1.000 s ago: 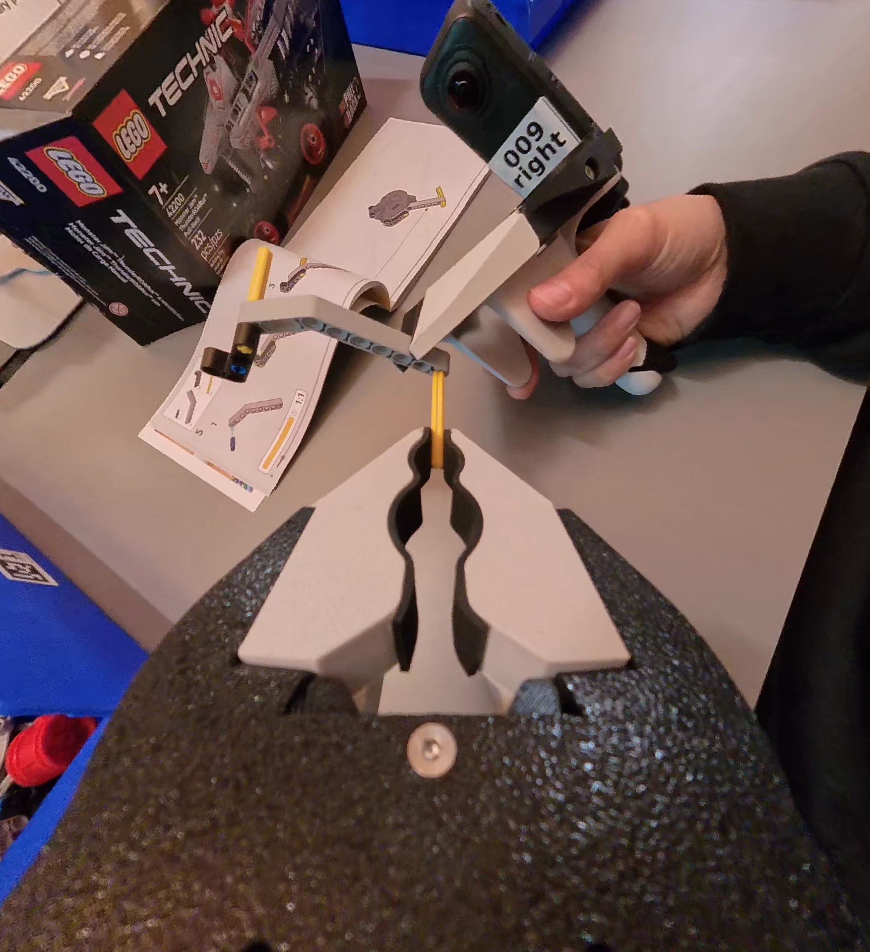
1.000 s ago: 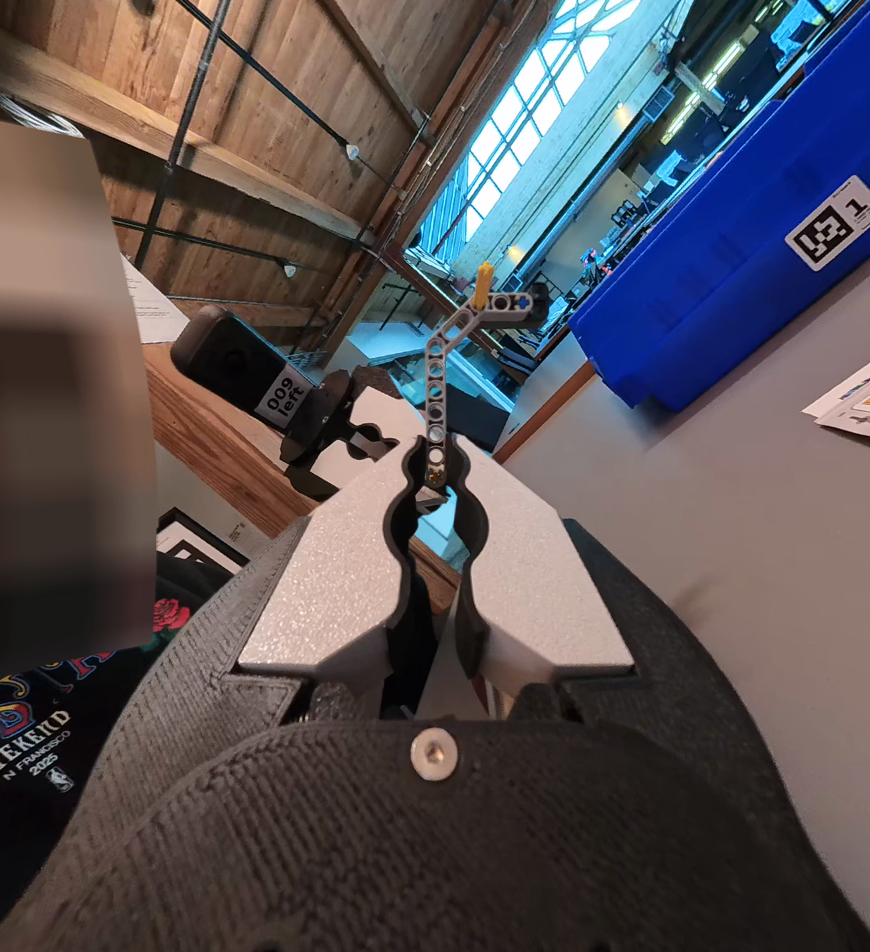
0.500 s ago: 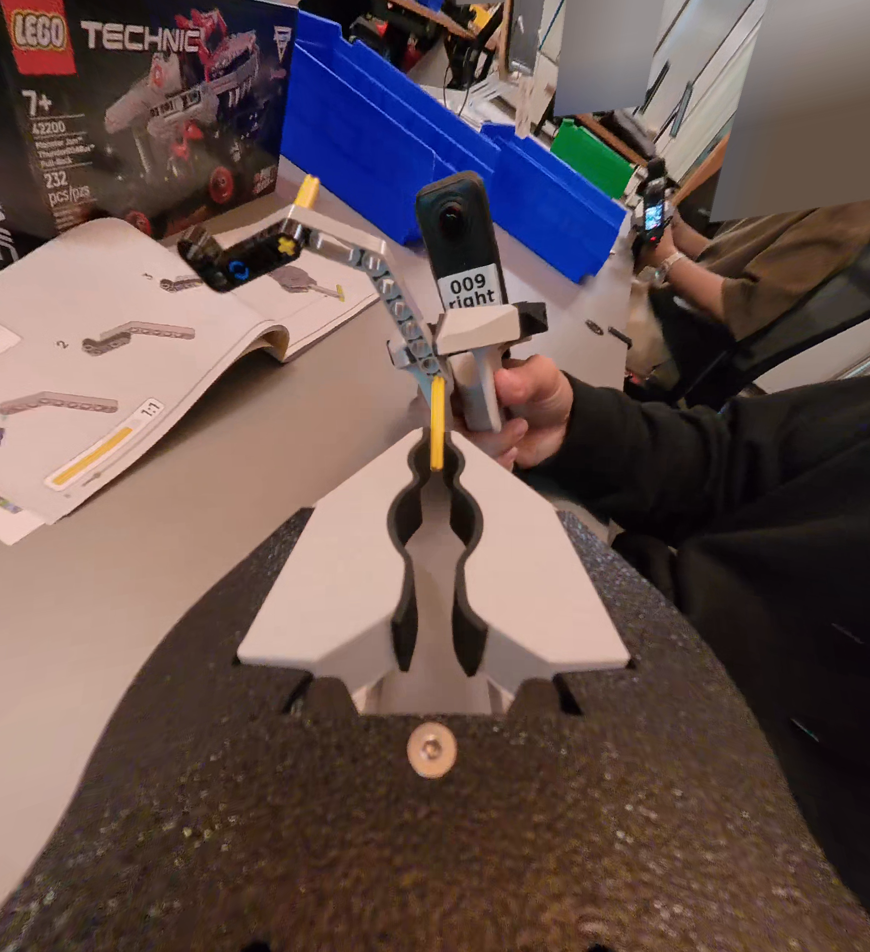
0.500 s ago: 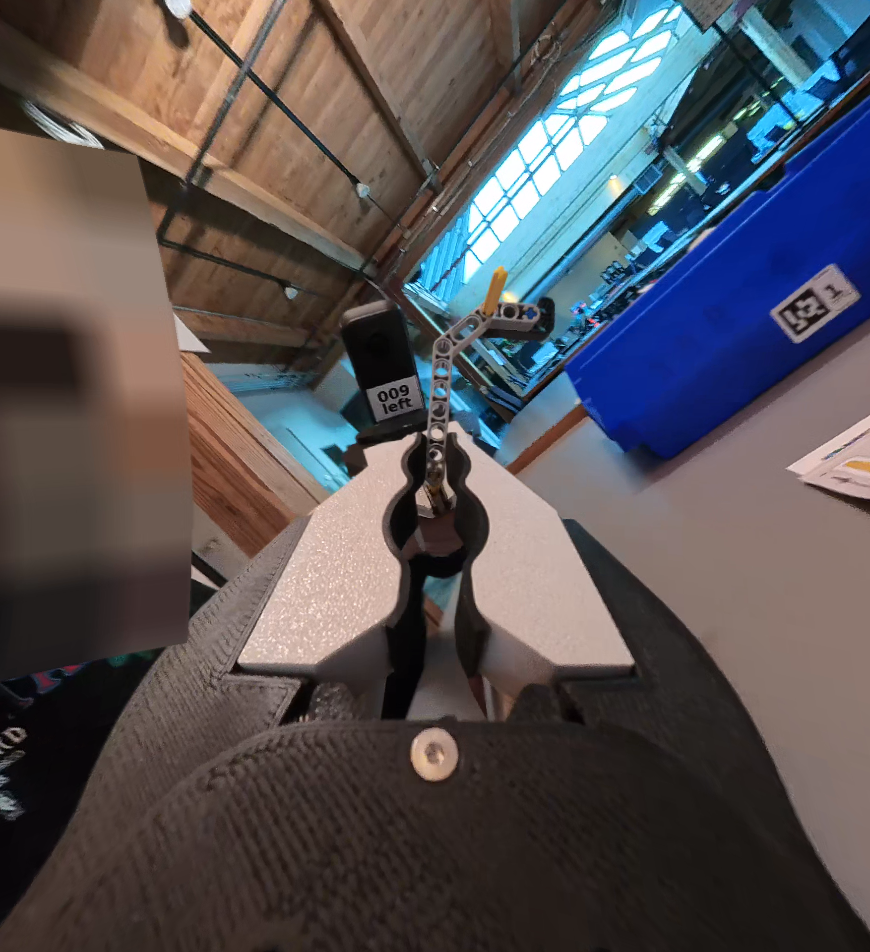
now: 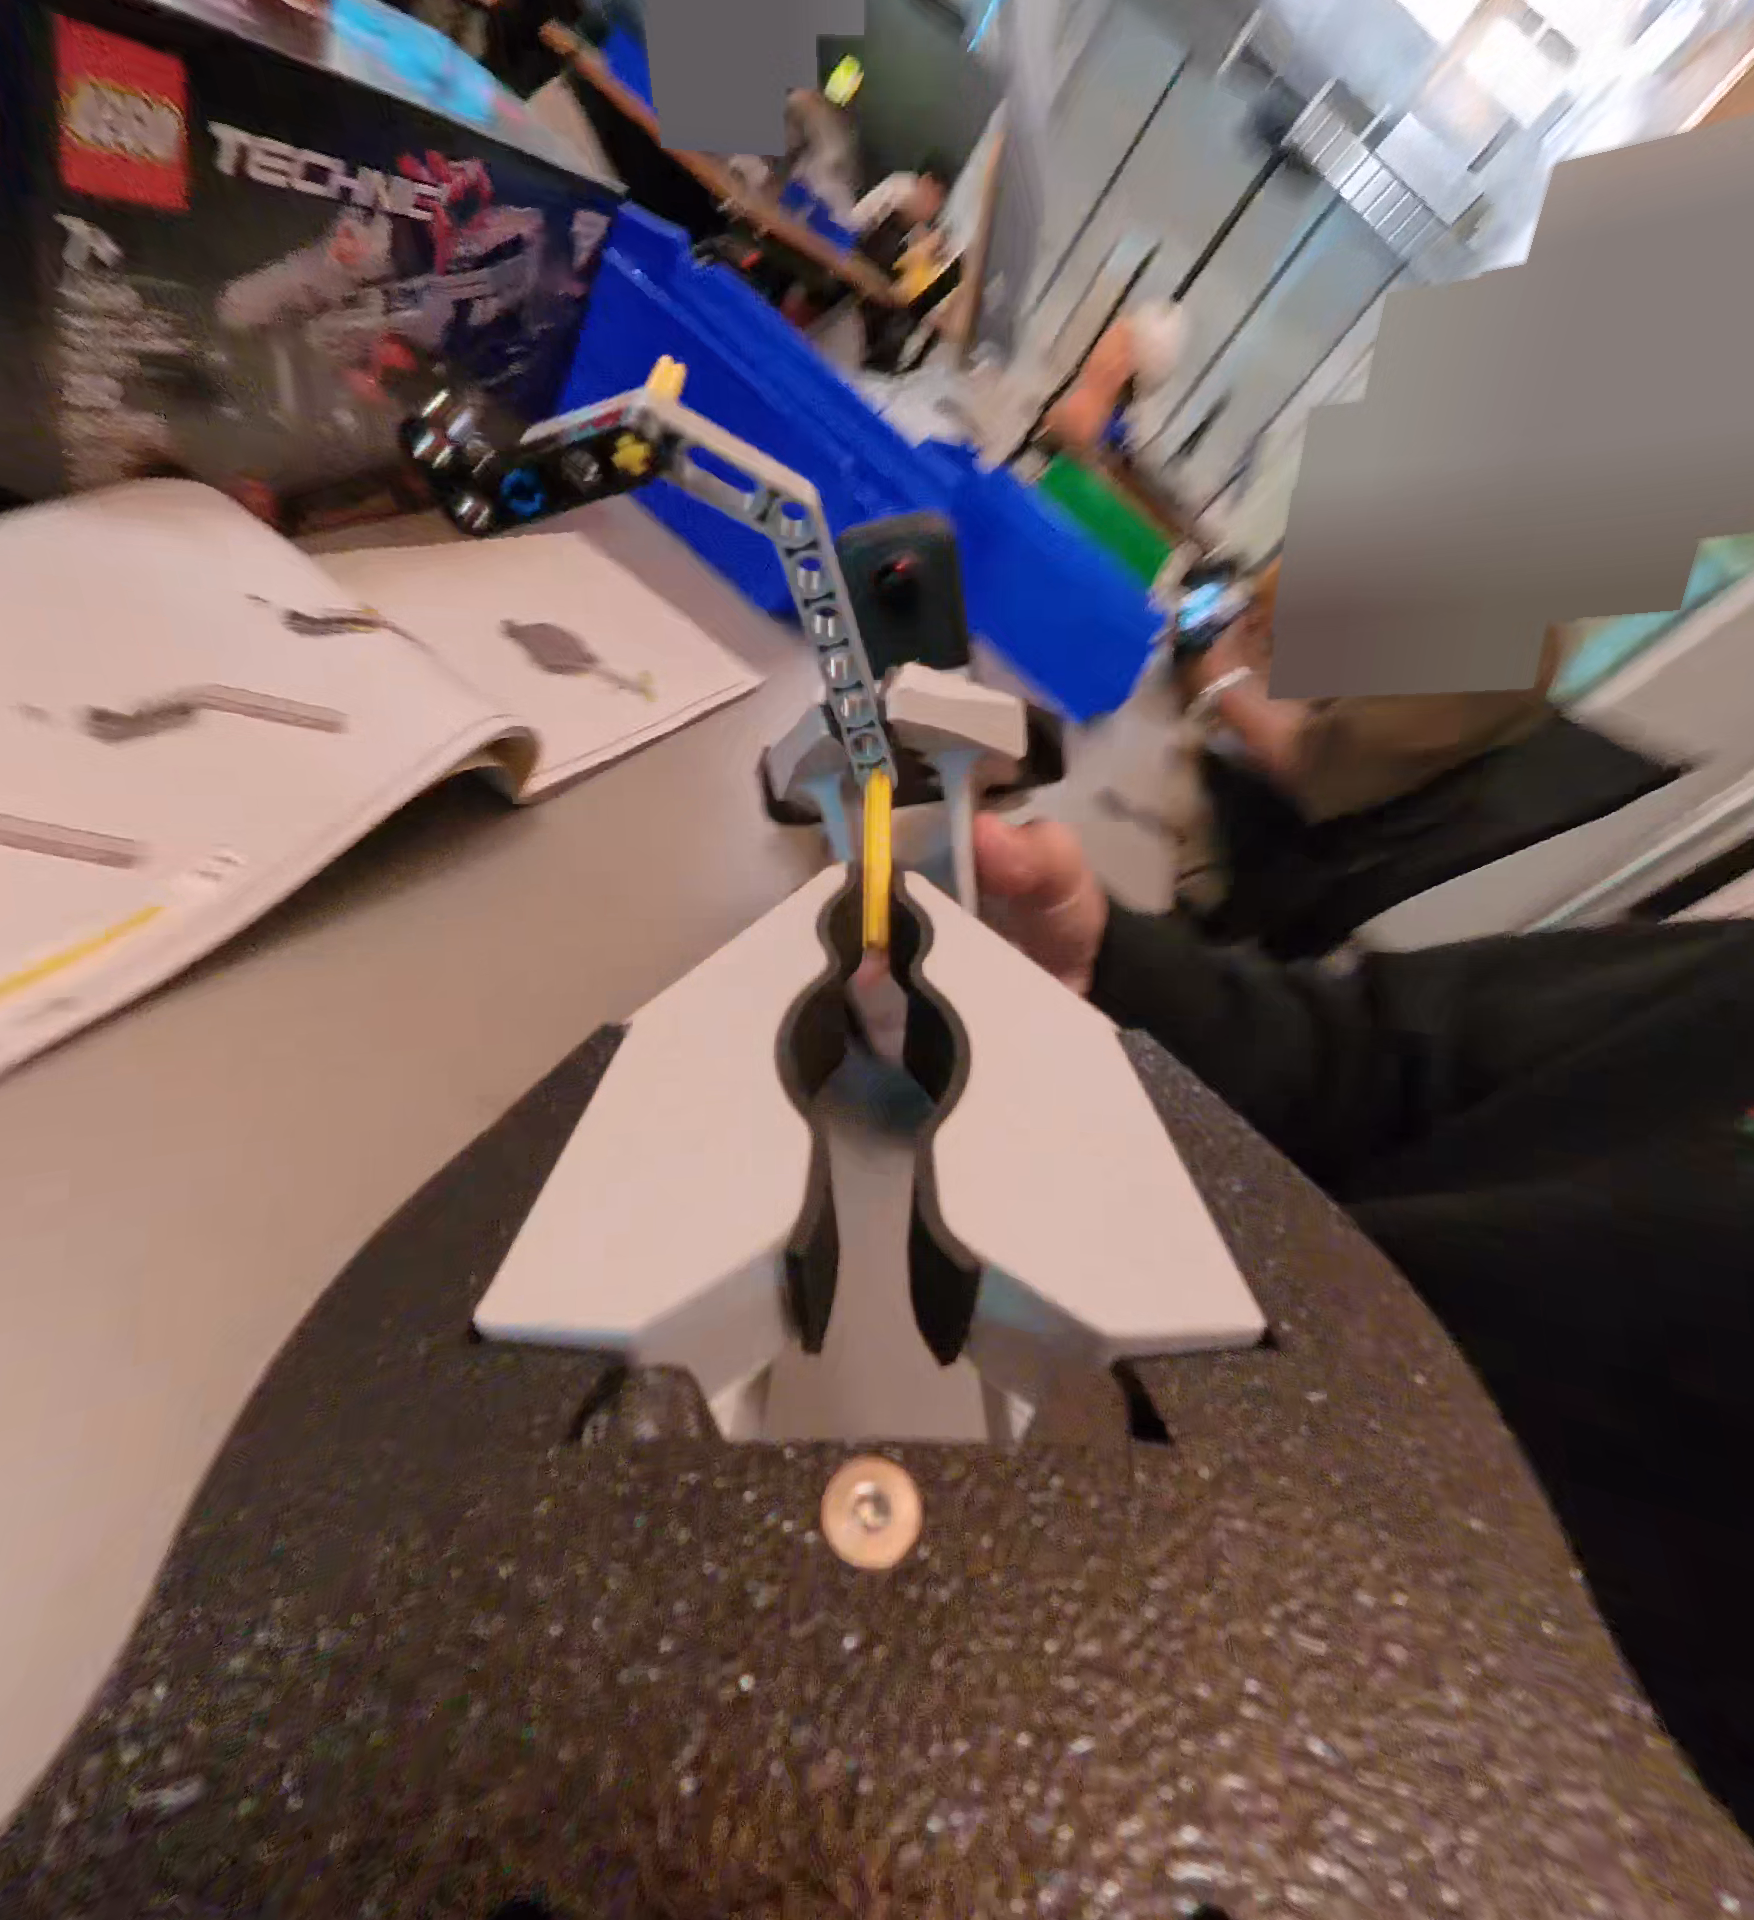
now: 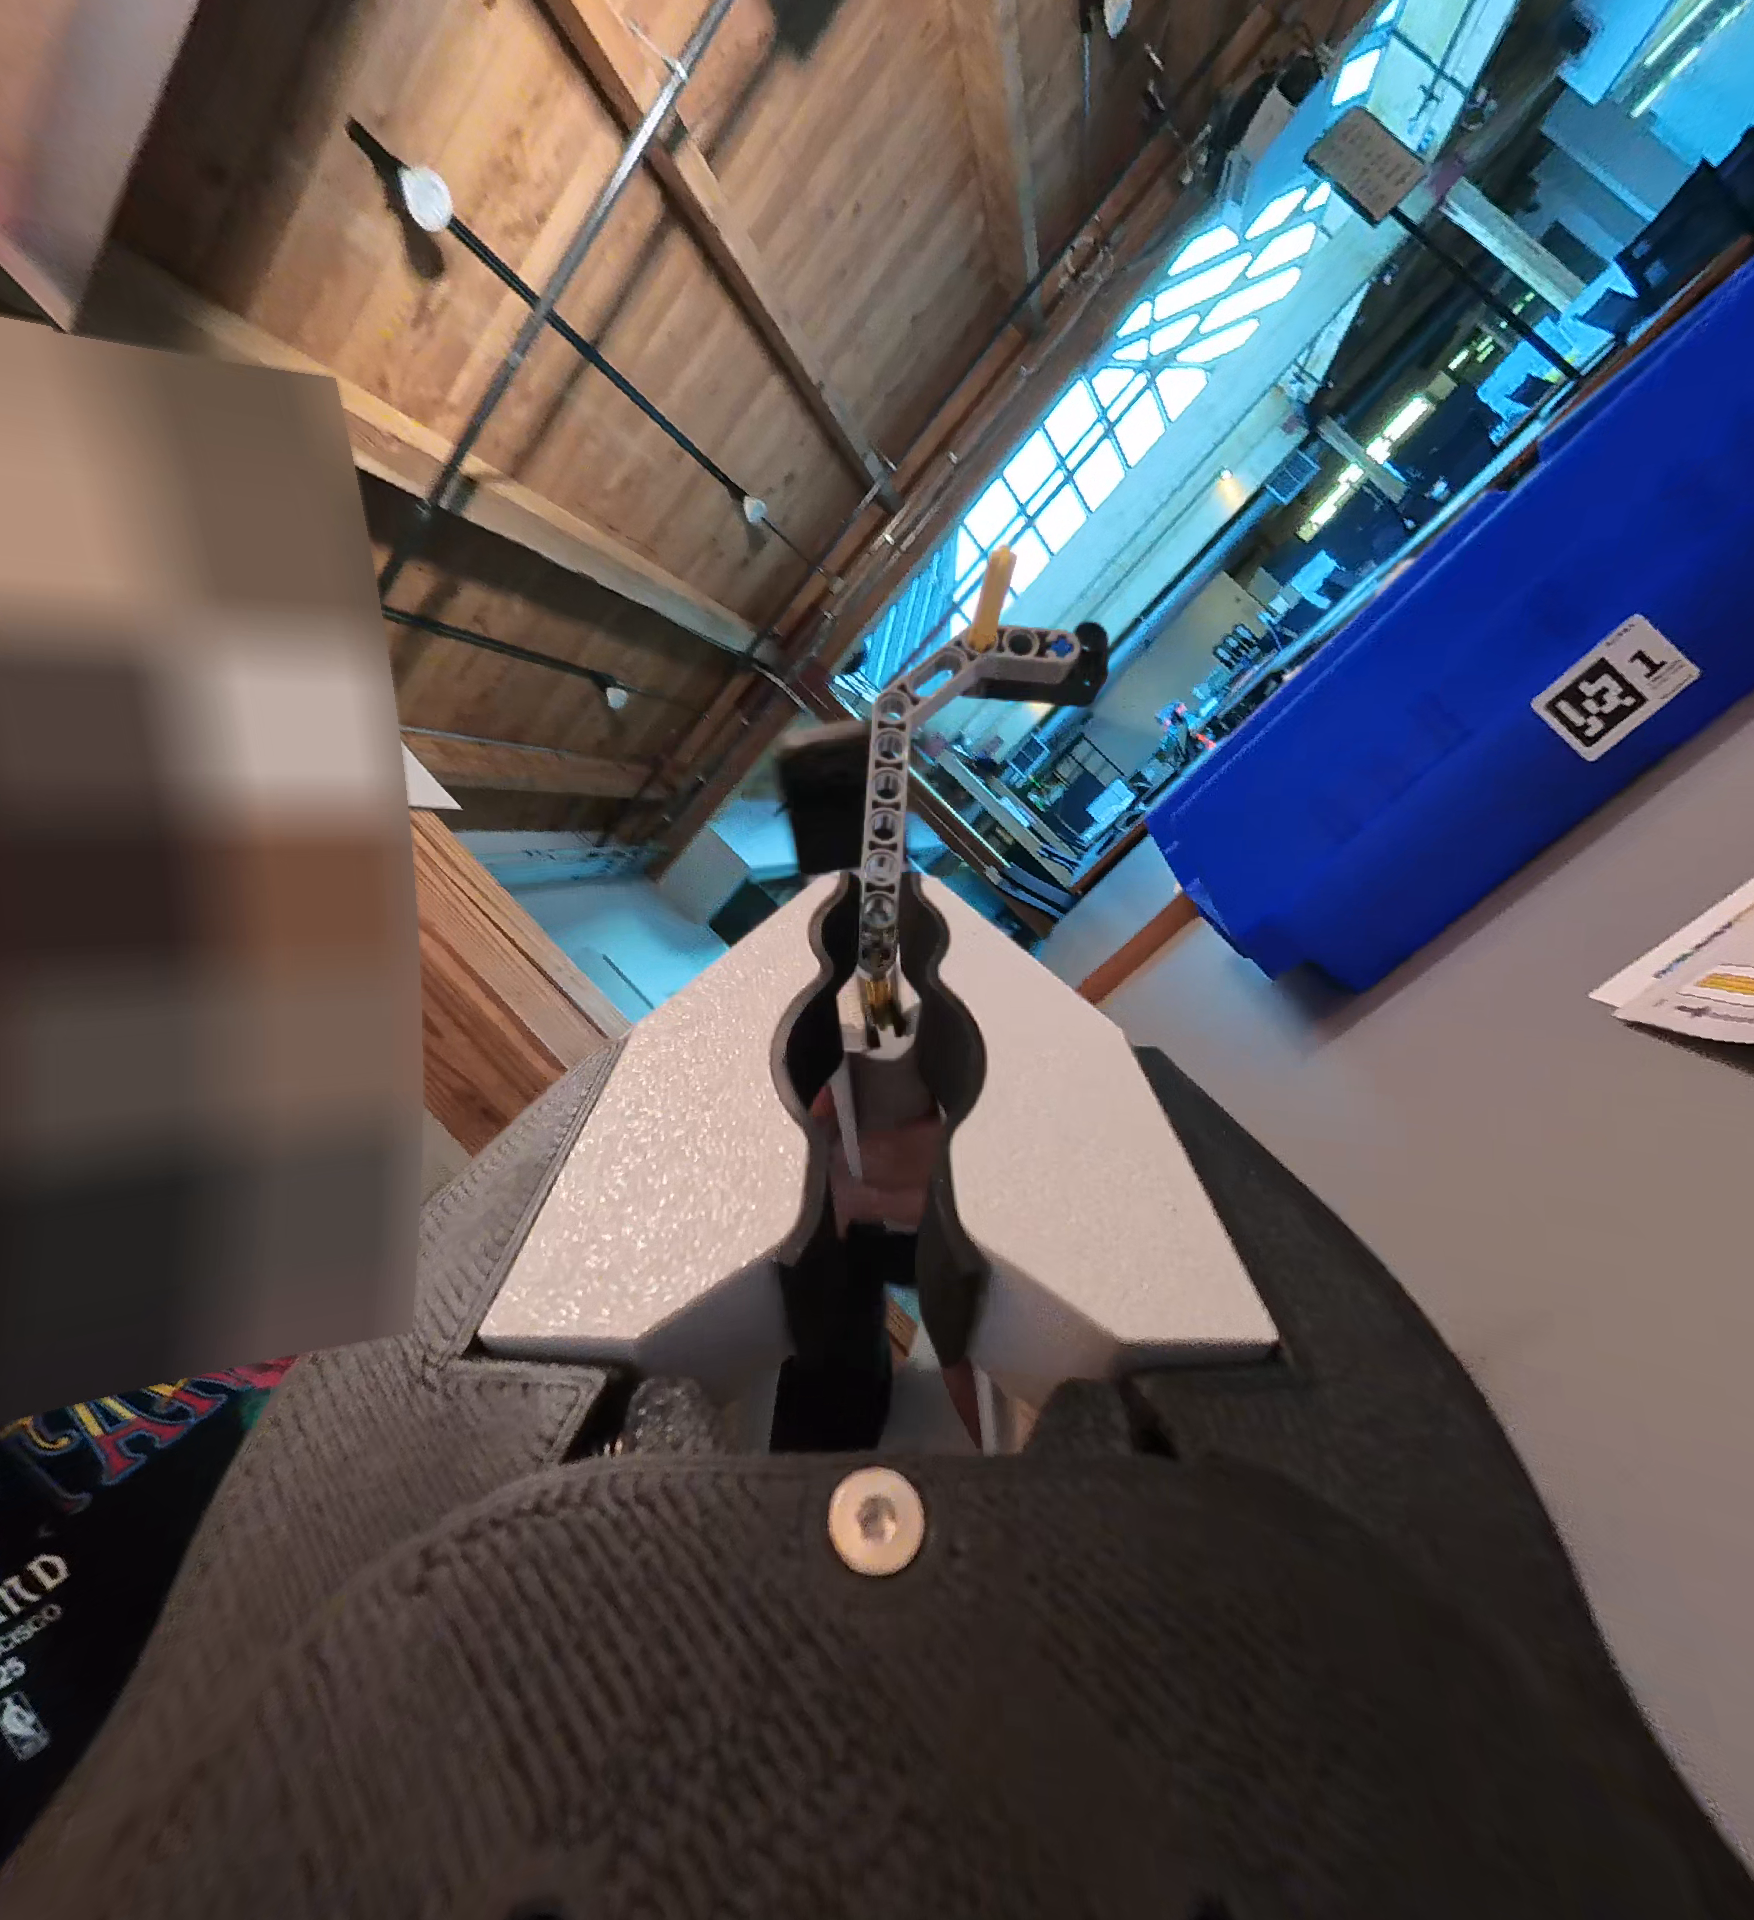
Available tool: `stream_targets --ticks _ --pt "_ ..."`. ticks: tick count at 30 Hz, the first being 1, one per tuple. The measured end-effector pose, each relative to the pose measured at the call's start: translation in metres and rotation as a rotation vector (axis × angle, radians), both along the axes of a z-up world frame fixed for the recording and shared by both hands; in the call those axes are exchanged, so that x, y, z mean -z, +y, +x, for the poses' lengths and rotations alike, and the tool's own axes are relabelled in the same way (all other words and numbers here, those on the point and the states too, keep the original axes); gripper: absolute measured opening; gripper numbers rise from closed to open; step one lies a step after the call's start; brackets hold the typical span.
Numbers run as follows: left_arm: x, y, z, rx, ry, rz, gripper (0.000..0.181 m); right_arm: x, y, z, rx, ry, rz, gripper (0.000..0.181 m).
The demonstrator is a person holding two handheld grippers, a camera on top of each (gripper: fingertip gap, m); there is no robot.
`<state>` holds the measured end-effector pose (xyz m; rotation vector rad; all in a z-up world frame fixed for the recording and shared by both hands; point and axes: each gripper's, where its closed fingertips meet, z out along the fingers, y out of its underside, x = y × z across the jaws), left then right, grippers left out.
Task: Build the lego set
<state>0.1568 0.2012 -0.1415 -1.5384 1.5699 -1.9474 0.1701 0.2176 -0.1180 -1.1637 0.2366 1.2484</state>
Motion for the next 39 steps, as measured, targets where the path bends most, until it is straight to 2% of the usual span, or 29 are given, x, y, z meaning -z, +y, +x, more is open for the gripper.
stream_targets --ticks 2,4,6,10,12,13,16,18,21,25,26,29,33,35,39 --pt "-0.007 -0.001 0.002 0.028 -0.029 -0.176 0.001 -0.004 -0.002 0.002 0.001 0.03 0.022 0.007" --pt "-0.009 0.001 0.005 0.008 -0.048 -0.222 0.001 -0.004 -0.001 0.005 0.02 0.04 0.025 0.007" --pt "-0.005 0.001 0.01 -0.061 -0.078 -0.038 0.001 -0.002 0.0 0.009 0.039 0.036 0.011 0.007" --pt "-0.004 0.004 0.013 -0.187 -0.137 0.464 0.001 -0.001 0.001 0.009 0.052 0.026 0.003 0.007" --pt "-0.003 0.004 0.013 -0.207 -0.137 0.574 0.001 0.0 0.001 0.009 0.038 0.051 0.003 0.007" --pt "-0.004 0.003 0.013 -0.203 -0.138 0.551 0.001 -0.001 0.0 0.009 0.041 0.048 0.006 0.007" --pt "-0.005 0.002 0.013 -0.158 -0.133 0.303 0.001 -0.002 0.001 0.006 0.053 0.019 0.008 0.007" --pt "-0.005 0.002 0.014 -0.147 -0.138 0.208 0.001 -0.001 0.001 0.007 0.06 0.024 0.007 0.007" --pt "-0.005 -0.001 0.017 -0.166 -0.164 0.25 0.001 -0.002 0.0 0.007 0.05 0.038 0.017 0.007" --pt "-0.006 -0.002 0.018 -0.203 -0.195 0.466 0.001 -0.004 0.0 0.001 0.034 0.032 0.028 0.007" --pt "-0.007 -0.003 0.017 -0.193 -0.194 0.477 0.001 -0.005 -0.001 0.0 0.024 0.03 0.035 0.007" --pt "-0.008 -0.003 0.016 -0.179 -0.197 0.427 0.001 -0.007 -0.001 -0.002 0.017 0.014 0.041 0.007" --pt "-0.005 -0.003 0.017 -0.184 -0.18 0.439 0.001 -0.004 -0.001 0.0 0.016 0.027 0.035 0.007" --pt "-0.004 -0.003 0.015 -0.144 -0.143 0.384 0.001 -0.002 -0.001 -0.003 0.01 0.009 0.03 0.007" --pt "-0.009 -0.005 0.009 -0.089 -0.181 0.36 0.005 -0.008 -0.002 -0.005 -0.004 0.044 0.068 0.006"
